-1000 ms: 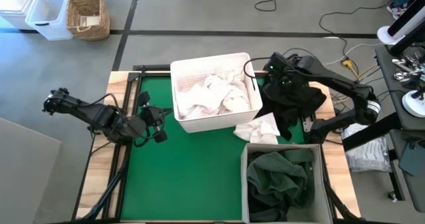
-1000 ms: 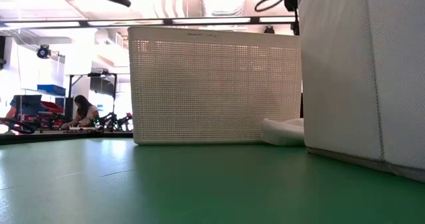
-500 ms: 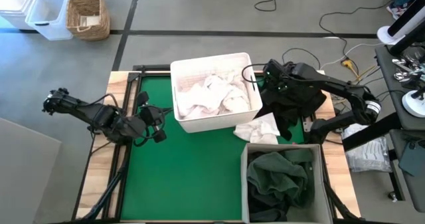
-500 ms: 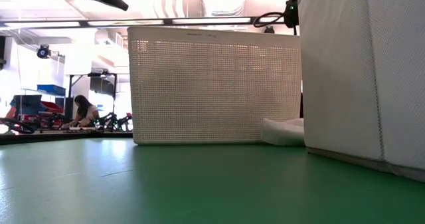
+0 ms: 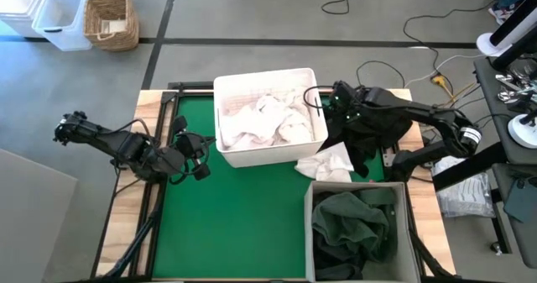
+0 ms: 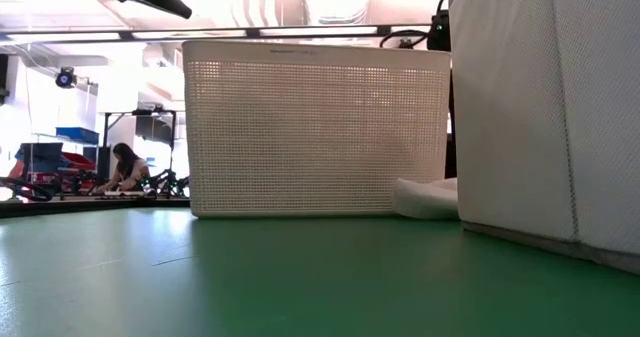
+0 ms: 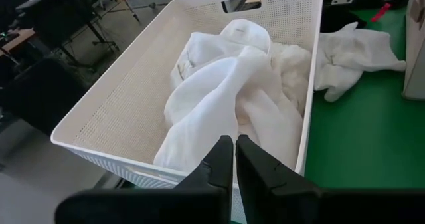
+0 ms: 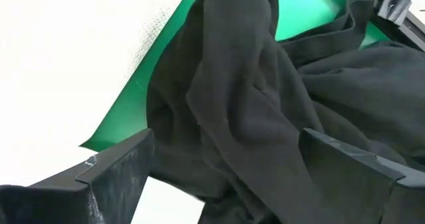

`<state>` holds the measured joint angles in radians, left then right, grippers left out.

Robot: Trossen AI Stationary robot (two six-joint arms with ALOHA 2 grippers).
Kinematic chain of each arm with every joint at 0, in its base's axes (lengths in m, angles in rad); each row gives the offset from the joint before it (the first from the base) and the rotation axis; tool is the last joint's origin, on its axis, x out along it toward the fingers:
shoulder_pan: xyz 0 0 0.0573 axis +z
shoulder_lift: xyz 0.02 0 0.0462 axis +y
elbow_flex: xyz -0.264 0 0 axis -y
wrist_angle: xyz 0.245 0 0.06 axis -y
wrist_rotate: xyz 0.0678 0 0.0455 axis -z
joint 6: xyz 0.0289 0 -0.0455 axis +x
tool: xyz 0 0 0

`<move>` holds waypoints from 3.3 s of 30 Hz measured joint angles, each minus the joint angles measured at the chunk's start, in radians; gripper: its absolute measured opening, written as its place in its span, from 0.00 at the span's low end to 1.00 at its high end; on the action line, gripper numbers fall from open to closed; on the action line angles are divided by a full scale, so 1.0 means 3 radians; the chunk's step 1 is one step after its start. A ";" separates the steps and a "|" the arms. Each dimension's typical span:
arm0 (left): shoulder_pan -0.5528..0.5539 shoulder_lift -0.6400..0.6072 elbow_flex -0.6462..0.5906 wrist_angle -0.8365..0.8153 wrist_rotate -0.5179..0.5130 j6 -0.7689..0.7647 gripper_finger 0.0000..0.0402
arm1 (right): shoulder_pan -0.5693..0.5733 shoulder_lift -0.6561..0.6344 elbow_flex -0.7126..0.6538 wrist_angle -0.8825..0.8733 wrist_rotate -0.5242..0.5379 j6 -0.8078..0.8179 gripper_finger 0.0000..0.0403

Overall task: Pick and place trash into bin
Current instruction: Put the black cloth into the white fabric storage bin

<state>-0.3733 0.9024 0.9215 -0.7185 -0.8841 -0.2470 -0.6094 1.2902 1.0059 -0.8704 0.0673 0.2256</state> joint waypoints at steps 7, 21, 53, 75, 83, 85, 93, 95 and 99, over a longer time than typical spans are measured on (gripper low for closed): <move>0.0000 0.0000 0.0000 -0.0001 0.0000 -0.0022 0.00 | 0.0000 0.0000 -0.0072 0.0084 0.0010 0.0008 0.83; 0.0000 0.0006 0.0000 -0.0017 0.0000 -0.0082 0.00 | 0.0000 -0.0001 -0.0229 0.0296 0.0036 -0.0053 0.31; -0.0001 0.0042 0.0000 -0.0020 0.0000 -0.0100 0.00 | 0.0000 -0.0282 0.0693 -0.0341 0.0212 -0.0107 0.03; 0.0000 0.0042 -0.0006 -0.0027 0.0005 -0.0157 0.00 | 0.0000 -0.0818 0.1183 -0.0327 0.0221 -0.0221 0.03; -0.0001 0.0042 -0.0008 -0.0068 0.0013 -0.0195 0.00 | 0.0001 -0.0943 0.1302 -0.0304 0.0279 -0.0236 0.03; -0.0001 0.0042 -0.0008 -0.0082 0.0013 -0.0204 0.00 | 0.0002 -0.0967 0.1333 -0.0296 0.0376 -0.0243 0.03; -0.0001 0.0042 -0.0008 -0.0082 0.0013 -0.0220 0.00 | 0.0002 -0.1008 0.1555 -0.0184 0.0472 -0.0345 0.03; -0.0001 0.0042 -0.0008 -0.0083 0.0013 -0.0222 0.00 | 0.0001 -0.1005 0.1627 -0.0146 0.0481 -0.0389 0.03; -0.0001 0.0042 -0.0008 -0.0081 0.0013 -0.0231 0.00 | 0.0001 -0.1005 0.1747 -0.0026 0.0487 -0.0473 0.03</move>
<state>-0.3737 0.9150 0.9192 -0.7429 -0.8803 -0.3164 -0.6090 0.9886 1.5300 -0.8781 0.2134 0.0838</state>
